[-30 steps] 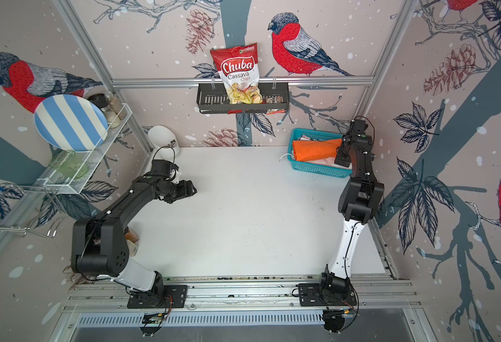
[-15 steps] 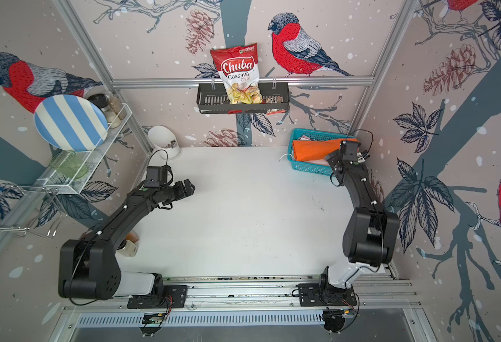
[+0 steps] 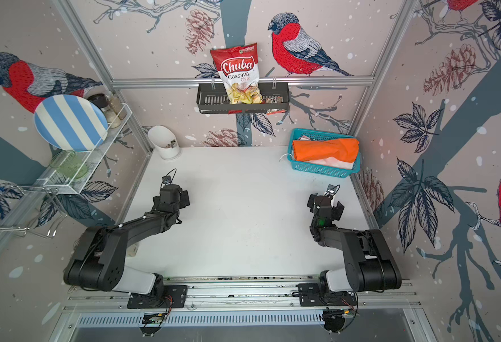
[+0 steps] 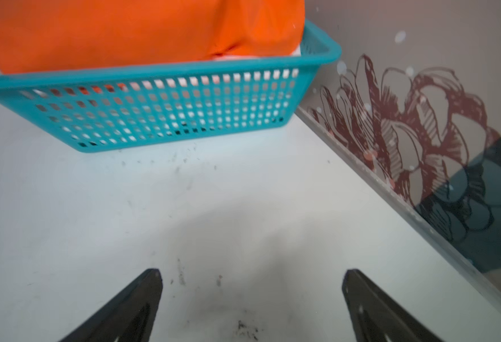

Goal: Roll up the shorts
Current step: Reset both arms

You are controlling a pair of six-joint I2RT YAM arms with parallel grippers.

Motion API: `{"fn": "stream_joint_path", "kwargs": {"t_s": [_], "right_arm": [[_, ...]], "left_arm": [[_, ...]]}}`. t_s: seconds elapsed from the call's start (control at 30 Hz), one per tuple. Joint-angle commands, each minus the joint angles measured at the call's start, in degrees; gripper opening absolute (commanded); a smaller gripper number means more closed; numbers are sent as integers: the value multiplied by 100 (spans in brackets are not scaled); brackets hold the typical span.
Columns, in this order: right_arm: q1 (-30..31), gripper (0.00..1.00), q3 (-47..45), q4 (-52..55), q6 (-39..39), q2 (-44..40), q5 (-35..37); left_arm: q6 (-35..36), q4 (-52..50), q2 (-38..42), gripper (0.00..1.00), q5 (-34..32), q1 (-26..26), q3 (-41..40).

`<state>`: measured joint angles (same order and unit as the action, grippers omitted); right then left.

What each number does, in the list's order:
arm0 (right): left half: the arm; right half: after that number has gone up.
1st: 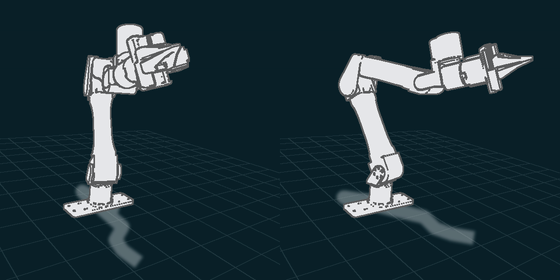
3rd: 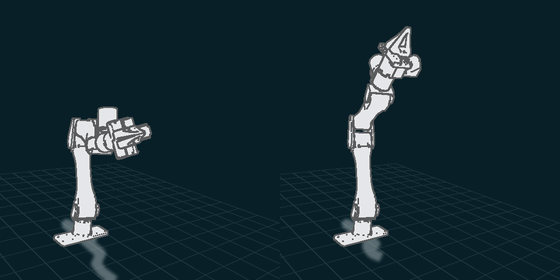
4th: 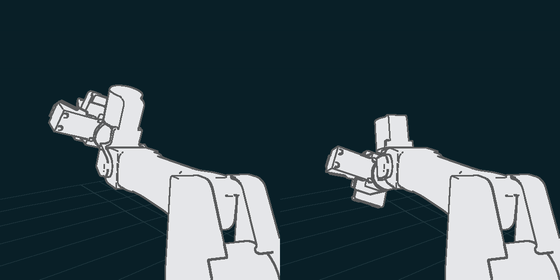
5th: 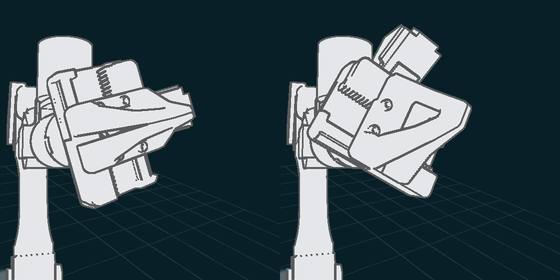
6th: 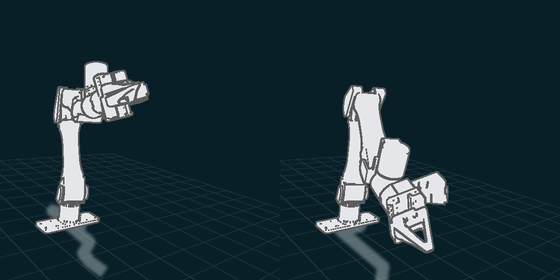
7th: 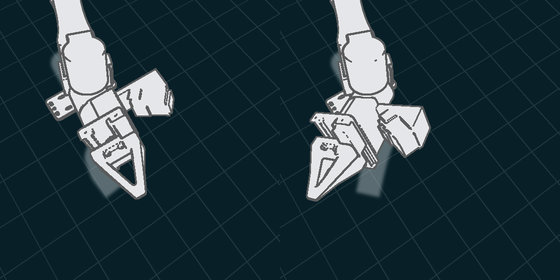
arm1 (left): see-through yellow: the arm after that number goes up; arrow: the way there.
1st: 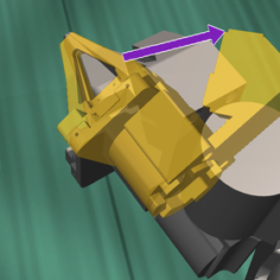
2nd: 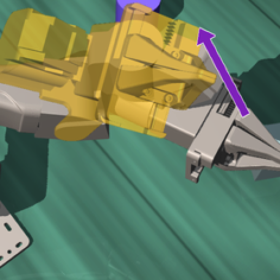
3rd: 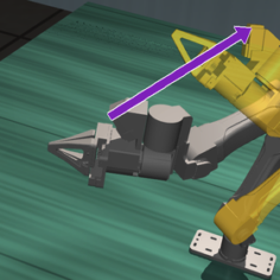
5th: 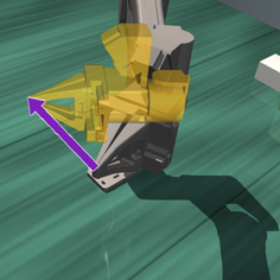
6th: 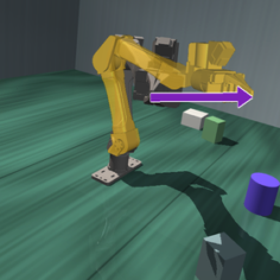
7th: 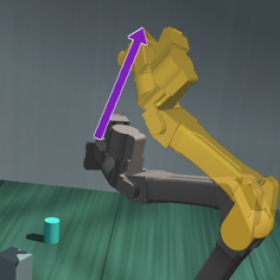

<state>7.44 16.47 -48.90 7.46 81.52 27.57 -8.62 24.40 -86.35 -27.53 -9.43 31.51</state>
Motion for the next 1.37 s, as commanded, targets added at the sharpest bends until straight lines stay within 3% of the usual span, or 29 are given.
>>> {"fn": "stream_joint_path", "kwargs": {"t_s": [0.0,0.07,0.17,0.23,0.3,0.37,0.6,0.73,0.8,0.9,1.33], "right_arm": [[36,100,-401,-2080,-603,158,-376],[-37,100,-680,-2844,-626,311,-545],[-379,100,-782,-2810,-509,356,-1531],[-381,100,-766,-3246,-442,664,-1252],[-471,100,-383,-2174,-178,495,-1068],[-532,100,-530,-2530,-56,491,-906],[-434,100,-515,-2465,-81,482,-622],[-428,100,-486,-2393,-72,472,-613],[-425,100,-487,-2378,-61,470,-614],[-418,100,-478,-2378,-71,470,-604],[-280,100,-517,-2496,-245,505,-569]], "left_arm": [[762,1584,-255,95,157,12,-55],[1211,2097,-316,94,615,12,-204],[1189,2233,-363,95,1031,175,-243],[1215,2117,-396,95,1129,189,-175],[1363,1995,-387,95,1175,72,-144],[1553,2224,-284,95,1332,-29,-339],[1179,3777,267,95,1565,307,-1459],[865,4847,-240,95,1966,656,-1765],[816,4282,-88,96,2030,736,-1617],[682,4335,-85,97,1676,737,-1651],[692,4410,-67,97,1698,741,-1683]]}}
